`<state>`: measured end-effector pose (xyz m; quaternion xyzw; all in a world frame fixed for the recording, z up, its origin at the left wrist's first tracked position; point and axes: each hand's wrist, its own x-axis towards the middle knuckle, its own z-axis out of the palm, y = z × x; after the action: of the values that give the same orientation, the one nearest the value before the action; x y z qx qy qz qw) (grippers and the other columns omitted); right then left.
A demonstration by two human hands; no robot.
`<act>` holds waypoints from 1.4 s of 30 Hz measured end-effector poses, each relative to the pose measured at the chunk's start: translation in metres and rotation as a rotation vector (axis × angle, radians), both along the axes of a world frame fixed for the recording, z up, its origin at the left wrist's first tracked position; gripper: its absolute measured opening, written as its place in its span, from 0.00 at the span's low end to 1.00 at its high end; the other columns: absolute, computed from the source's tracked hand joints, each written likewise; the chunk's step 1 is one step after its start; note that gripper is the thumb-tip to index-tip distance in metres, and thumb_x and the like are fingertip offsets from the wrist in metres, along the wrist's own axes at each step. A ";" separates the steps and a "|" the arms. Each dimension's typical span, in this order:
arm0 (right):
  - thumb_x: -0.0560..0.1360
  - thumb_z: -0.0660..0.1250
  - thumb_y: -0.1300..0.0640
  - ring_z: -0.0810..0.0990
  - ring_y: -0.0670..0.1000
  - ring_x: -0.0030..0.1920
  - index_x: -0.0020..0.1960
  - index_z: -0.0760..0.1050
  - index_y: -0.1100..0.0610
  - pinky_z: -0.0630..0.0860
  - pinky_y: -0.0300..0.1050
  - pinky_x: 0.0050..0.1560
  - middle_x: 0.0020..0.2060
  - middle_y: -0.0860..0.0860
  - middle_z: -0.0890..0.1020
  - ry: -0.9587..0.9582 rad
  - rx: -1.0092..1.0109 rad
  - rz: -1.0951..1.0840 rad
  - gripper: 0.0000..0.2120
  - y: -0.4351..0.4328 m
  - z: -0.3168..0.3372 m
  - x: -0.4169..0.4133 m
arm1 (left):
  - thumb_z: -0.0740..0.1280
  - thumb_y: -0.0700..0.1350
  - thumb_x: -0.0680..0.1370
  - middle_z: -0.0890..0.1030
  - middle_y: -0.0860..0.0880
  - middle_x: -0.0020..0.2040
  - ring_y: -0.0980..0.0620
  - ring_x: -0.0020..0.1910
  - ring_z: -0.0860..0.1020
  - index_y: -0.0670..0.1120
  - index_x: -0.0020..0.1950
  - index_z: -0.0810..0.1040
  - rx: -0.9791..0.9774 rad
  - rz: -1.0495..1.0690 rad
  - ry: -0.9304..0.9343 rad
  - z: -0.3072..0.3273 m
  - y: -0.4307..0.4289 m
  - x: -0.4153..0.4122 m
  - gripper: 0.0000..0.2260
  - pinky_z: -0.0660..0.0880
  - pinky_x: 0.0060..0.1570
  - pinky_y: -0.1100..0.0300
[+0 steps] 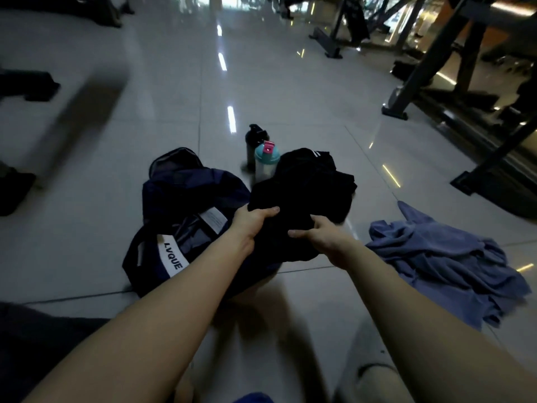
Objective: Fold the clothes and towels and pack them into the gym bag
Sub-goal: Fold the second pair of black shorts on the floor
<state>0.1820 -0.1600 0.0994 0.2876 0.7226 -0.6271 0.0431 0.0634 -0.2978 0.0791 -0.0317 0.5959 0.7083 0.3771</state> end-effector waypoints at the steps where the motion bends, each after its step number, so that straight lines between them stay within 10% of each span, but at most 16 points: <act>1: 0.75 0.74 0.61 0.86 0.55 0.51 0.60 0.78 0.56 0.83 0.51 0.53 0.52 0.56 0.85 0.003 -0.007 0.010 0.15 -0.002 -0.002 -0.007 | 0.76 0.37 0.73 0.84 0.40 0.54 0.40 0.52 0.83 0.44 0.59 0.80 -0.025 0.007 0.030 0.001 -0.004 -0.004 0.16 0.81 0.54 0.43; 7: 0.70 0.79 0.55 0.86 0.53 0.52 0.64 0.78 0.56 0.82 0.49 0.56 0.53 0.54 0.86 0.017 -0.128 0.134 0.25 -0.036 -0.010 -0.064 | 0.77 0.35 0.71 0.86 0.39 0.50 0.40 0.47 0.85 0.42 0.56 0.82 -0.224 0.050 0.140 0.009 -0.056 -0.049 0.15 0.83 0.44 0.50; 12: 0.75 0.74 0.59 0.82 0.48 0.48 0.67 0.74 0.55 0.78 0.34 0.47 0.52 0.49 0.82 0.022 0.164 0.181 0.21 -0.054 -0.018 -0.109 | 0.77 0.43 0.74 0.85 0.45 0.39 0.52 0.33 0.83 0.42 0.50 0.82 -0.339 -0.010 0.251 0.007 -0.101 -0.096 0.09 0.78 0.34 0.60; 16: 0.75 0.73 0.55 0.80 0.57 0.60 0.69 0.74 0.54 0.76 0.46 0.59 0.56 0.51 0.81 -0.010 0.368 0.035 0.23 -0.054 -0.047 -0.139 | 0.74 0.53 0.75 0.81 0.45 0.54 0.45 0.53 0.79 0.47 0.56 0.79 -1.076 0.030 0.781 -0.020 -0.139 -0.138 0.15 0.76 0.50 0.52; 19: 0.73 0.74 0.50 0.81 0.55 0.61 0.69 0.74 0.52 0.77 0.53 0.63 0.59 0.49 0.83 -0.035 0.329 0.056 0.26 -0.069 -0.073 -0.157 | 0.77 0.62 0.68 0.69 0.42 0.66 0.39 0.65 0.69 0.47 0.73 0.63 -1.385 -0.042 0.882 -0.056 -0.146 -0.142 0.41 0.72 0.59 0.43; 22: 0.71 0.74 0.47 0.80 0.49 0.63 0.71 0.72 0.51 0.75 0.54 0.68 0.62 0.47 0.82 0.042 0.217 0.127 0.31 -0.086 -0.102 -0.171 | 0.77 0.61 0.68 0.72 0.41 0.65 0.37 0.60 0.74 0.47 0.78 0.53 -1.384 -0.053 0.804 -0.087 -0.147 -0.146 0.48 0.75 0.52 0.43; 26: 0.72 0.74 0.52 0.81 0.47 0.57 0.62 0.75 0.48 0.77 0.53 0.64 0.56 0.46 0.82 0.083 0.212 0.279 0.19 -0.110 -0.125 -0.192 | 0.65 0.47 0.79 0.81 0.43 0.40 0.41 0.38 0.78 0.44 0.46 0.75 -1.161 0.133 0.743 -0.098 -0.169 -0.164 0.07 0.68 0.33 0.56; 33: 0.79 0.68 0.46 0.72 0.57 0.69 0.74 0.67 0.52 0.61 0.54 0.72 0.65 0.53 0.78 -0.038 0.615 0.496 0.26 -0.149 -0.146 -0.224 | 0.67 0.45 0.80 0.79 0.47 0.32 0.48 0.32 0.78 0.43 0.35 0.74 -0.903 0.041 0.430 -0.094 -0.207 -0.182 0.14 0.70 0.32 0.59; 37: 0.78 0.67 0.48 0.75 0.58 0.62 0.64 0.74 0.52 0.63 0.52 0.66 0.57 0.55 0.81 -0.103 0.873 0.551 0.16 -0.161 -0.160 -0.227 | 0.74 0.56 0.76 0.86 0.47 0.38 0.46 0.40 0.85 0.45 0.41 0.84 -0.747 0.222 0.349 -0.097 -0.212 -0.177 0.14 0.82 0.45 0.48; 42: 0.74 0.71 0.40 0.78 0.56 0.58 0.66 0.66 0.55 0.71 0.52 0.60 0.57 0.54 0.79 0.033 1.031 0.415 0.30 -0.163 -0.163 -0.221 | 0.70 0.60 0.77 0.84 0.47 0.40 0.44 0.42 0.82 0.47 0.39 0.81 -0.984 0.250 0.479 -0.091 -0.199 -0.178 0.17 0.79 0.45 0.50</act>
<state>-0.0389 -0.3230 -0.0632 0.1133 0.9780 -0.1751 0.0079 -0.1145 -0.4968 -0.0119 -0.1126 0.9169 0.3734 0.0853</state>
